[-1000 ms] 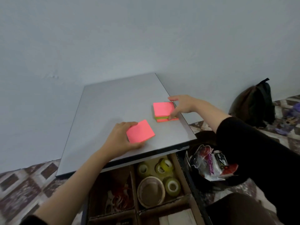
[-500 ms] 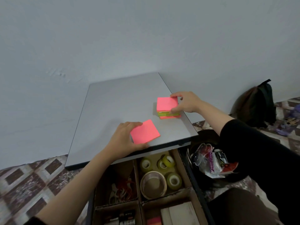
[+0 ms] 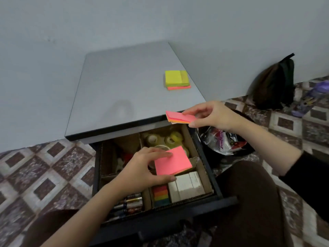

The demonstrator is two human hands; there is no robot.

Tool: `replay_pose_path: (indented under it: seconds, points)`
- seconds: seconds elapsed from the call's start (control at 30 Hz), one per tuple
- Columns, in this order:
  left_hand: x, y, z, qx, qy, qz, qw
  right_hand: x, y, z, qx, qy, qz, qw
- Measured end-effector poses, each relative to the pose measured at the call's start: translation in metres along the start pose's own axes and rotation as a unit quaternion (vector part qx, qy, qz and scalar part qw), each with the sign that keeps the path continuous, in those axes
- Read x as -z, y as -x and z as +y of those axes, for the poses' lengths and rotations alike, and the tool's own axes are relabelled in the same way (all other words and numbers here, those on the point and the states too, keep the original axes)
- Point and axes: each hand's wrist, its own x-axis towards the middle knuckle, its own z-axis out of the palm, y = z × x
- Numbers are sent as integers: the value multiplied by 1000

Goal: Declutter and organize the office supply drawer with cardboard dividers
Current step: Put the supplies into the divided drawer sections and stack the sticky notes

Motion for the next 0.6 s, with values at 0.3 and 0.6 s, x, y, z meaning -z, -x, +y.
replay_pose_path:
  seconds: [0.3,0.6]
  points:
    - [-68,7,-13,39,-28,-99,994,-40,9,61,-39,57,-67,995]
    - [-104,-12,-21,101,6,-84,991,-49,1,81,-61,38,-79,994]
